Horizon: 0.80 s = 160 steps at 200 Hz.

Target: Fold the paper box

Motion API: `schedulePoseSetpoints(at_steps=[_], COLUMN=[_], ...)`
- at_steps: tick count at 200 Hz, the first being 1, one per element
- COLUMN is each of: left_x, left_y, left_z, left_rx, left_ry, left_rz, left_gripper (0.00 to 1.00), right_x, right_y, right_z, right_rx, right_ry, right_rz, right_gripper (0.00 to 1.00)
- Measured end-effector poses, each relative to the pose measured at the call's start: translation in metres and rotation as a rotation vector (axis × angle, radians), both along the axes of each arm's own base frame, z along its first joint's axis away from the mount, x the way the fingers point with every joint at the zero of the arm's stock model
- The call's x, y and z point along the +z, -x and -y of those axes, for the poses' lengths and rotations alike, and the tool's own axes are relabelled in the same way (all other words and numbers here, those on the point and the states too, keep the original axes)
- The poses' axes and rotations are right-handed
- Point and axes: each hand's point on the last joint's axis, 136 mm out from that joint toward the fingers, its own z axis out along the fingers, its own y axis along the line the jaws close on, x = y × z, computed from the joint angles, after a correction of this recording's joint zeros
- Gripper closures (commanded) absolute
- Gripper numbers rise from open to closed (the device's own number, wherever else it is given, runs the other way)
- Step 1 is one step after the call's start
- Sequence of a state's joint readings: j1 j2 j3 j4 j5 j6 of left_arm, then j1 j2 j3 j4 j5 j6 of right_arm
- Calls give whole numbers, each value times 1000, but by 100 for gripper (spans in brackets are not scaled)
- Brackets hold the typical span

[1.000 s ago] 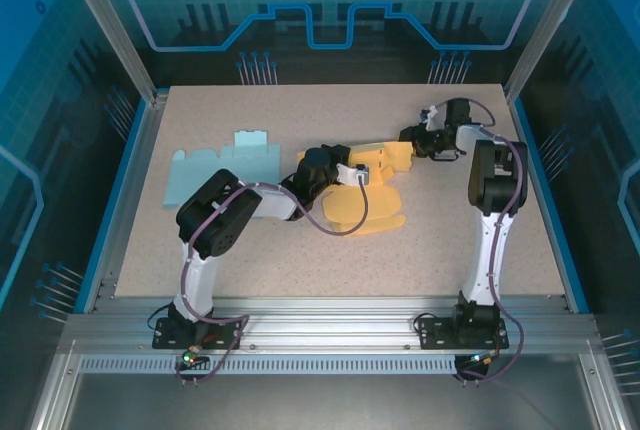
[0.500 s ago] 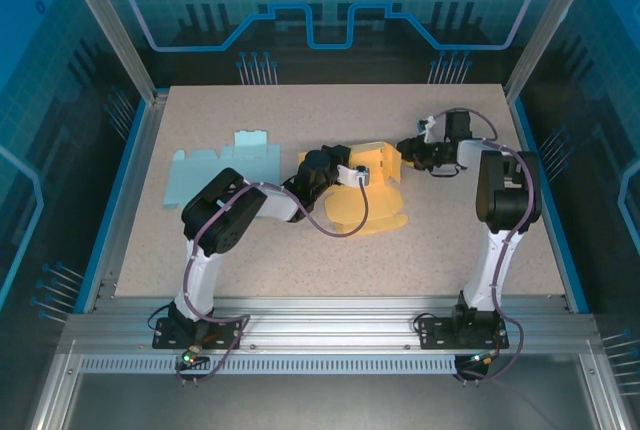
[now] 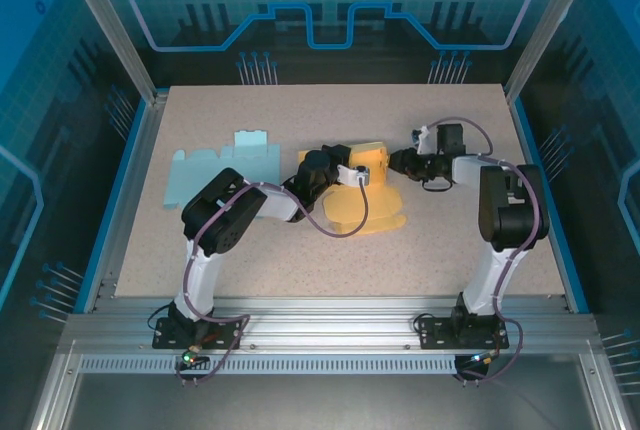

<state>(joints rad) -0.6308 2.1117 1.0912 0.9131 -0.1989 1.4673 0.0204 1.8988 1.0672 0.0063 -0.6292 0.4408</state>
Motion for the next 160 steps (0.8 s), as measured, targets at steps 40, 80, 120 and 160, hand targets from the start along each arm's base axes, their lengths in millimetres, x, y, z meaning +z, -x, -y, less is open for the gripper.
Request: schedulePoseSetpoints(at_steps=[40,80,120,160], left_x=[0,1,2,3], left_y=[-2,-2,-3,-3], left_z=[-2,-3,-3,-3], left_rx=[8,11,11,10], left_ry=[-2,0,0,1], left_rz=[3,7,13,19], left_gripper=[100,100,100,100], right_x=[1,4,7,13], right_y=[4,9,10,3], right_z=[-6,-11,-13,-21], right_rx=[1,9,27,53], right_ry=[32,46,59,114], right_rz=[27,47,71,124], right_gripper=[59,57,57,57])
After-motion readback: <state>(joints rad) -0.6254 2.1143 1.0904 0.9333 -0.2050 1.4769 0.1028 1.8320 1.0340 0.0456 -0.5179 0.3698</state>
